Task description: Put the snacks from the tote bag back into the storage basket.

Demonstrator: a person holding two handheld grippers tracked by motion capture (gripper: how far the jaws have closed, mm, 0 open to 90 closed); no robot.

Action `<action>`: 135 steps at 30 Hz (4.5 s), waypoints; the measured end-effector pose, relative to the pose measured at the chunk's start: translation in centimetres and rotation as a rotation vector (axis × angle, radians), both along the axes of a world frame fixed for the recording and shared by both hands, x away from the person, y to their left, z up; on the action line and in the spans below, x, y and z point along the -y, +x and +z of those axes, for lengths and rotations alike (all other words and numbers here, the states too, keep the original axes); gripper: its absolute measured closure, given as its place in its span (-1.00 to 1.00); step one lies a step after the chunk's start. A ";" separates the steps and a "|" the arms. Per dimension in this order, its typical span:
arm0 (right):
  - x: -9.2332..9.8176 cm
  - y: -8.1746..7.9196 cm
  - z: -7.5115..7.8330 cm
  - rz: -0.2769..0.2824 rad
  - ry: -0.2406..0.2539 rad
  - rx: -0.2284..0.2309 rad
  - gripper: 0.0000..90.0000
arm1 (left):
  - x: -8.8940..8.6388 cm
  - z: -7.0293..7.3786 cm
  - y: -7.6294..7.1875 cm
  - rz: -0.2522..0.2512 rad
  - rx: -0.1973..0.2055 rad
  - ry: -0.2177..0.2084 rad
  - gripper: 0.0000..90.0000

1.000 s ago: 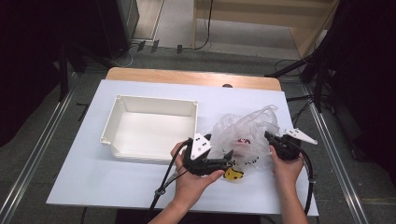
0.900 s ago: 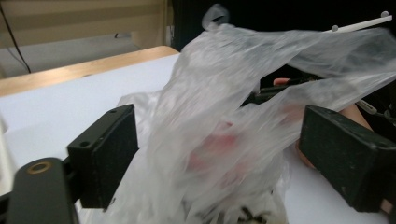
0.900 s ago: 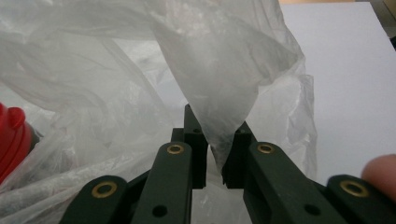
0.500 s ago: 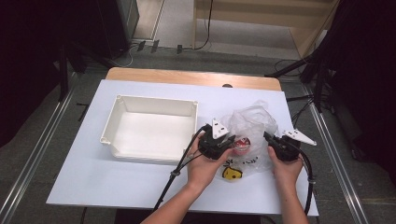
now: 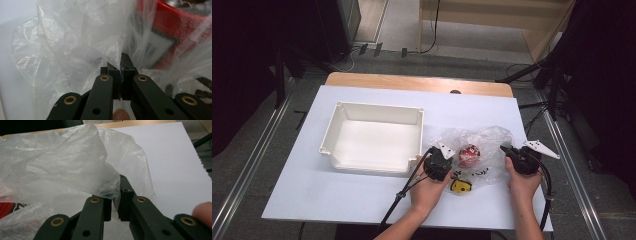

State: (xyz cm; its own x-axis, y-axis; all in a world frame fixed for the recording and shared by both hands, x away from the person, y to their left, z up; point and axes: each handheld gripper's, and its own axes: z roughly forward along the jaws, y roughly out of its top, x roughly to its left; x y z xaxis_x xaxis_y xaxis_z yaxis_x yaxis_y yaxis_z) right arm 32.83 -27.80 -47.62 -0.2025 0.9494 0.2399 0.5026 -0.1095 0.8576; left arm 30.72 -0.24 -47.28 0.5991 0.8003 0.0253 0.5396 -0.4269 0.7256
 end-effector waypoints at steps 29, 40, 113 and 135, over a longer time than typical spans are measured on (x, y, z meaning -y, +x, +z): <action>1.4 -5.7 9.1 0.041 -0.024 0.196 -0.41 | -0.9 -0.5 -0.6 -0.034 0.048 -0.089 1.00; -3.0 -0.8 10.1 0.153 -0.036 0.175 -0.03 | -0.9 -0.6 -0.5 -0.028 0.043 -0.104 0.99; -5.7 -3.6 -0.5 0.102 -0.047 -0.216 0.91 | -2.3 -0.4 -2.7 -0.017 0.100 -0.043 0.64; -5.9 -3.3 -0.9 0.150 -0.062 -0.254 0.89 | -0.1 6.8 -2.4 0.025 0.240 -0.248 -0.83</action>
State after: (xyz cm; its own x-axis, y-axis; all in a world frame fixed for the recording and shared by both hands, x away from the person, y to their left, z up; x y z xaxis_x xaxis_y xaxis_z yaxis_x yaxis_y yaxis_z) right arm 29.50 -21.91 -48.53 -0.2823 0.9279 0.2435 0.7082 0.0303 0.7053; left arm 28.30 -0.18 -40.50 0.5796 0.8142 -0.0340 0.3490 -0.2103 0.9132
